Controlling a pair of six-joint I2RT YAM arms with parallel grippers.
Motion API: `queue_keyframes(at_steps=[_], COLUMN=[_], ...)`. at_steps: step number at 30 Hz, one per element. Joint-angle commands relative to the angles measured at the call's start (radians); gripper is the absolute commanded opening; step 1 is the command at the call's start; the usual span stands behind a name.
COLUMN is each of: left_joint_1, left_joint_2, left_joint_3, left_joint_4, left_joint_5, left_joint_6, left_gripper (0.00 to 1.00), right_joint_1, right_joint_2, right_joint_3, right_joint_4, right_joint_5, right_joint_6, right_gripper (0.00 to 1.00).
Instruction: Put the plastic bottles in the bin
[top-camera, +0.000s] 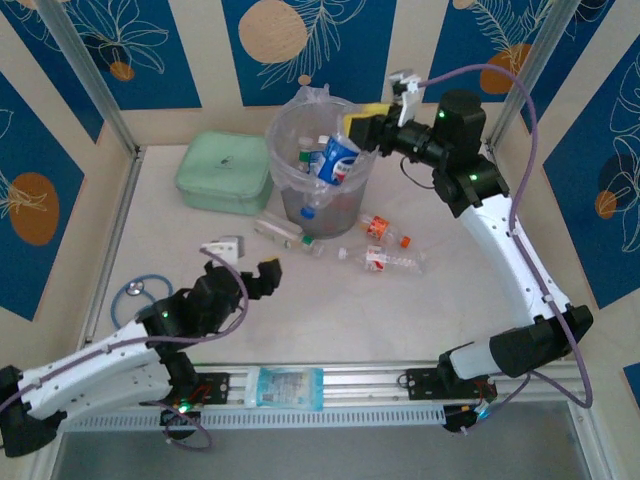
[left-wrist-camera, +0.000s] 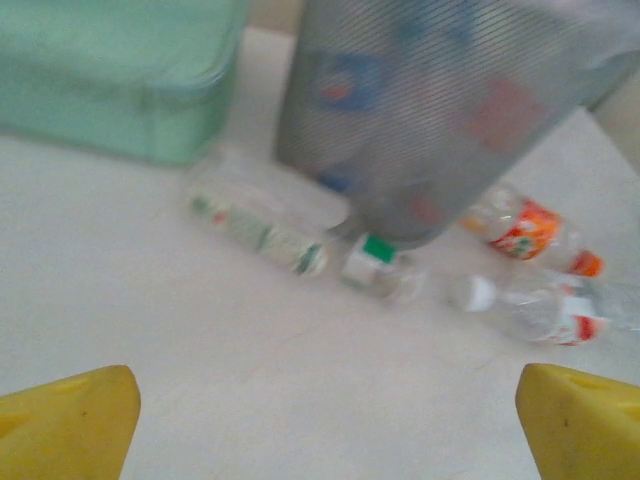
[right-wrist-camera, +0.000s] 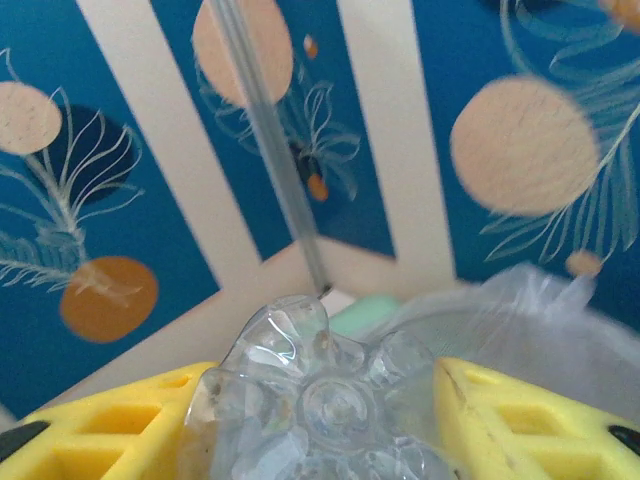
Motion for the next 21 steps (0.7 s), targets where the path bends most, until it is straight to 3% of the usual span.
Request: queue_keyframes(at_steps=[1, 9, 15, 21], left_joint_1=[0.034, 0.057, 0.065, 0.082], left_joint_2=[-0.04, 0.157, 0.276, 0.279], left_joint_3=[-0.039, 0.068, 0.087, 0.073], left_joint_4=[-0.129, -0.212, -0.134, -0.113], left_joint_5=[0.03, 0.119, 0.175, 0.198], left_joint_6=[-0.132, -0.033, 0.006, 0.013], left_gripper=[0.93, 0.97, 0.98, 0.98], right_joint_1=[0.002, 0.023, 0.06, 0.071], right_joint_2=[0.082, 0.299, 0.489, 0.663], right_joint_3=[0.073, 0.218, 0.445, 0.649], right_joint_4=[0.121, 0.172, -0.084, -0.366], right_joint_5=[0.085, 0.158, 0.12, 0.026], right_joint_6=[-0.075, -0.162, -0.306, -0.39], right_gripper=[0.2, 0.14, 0.14, 0.13])
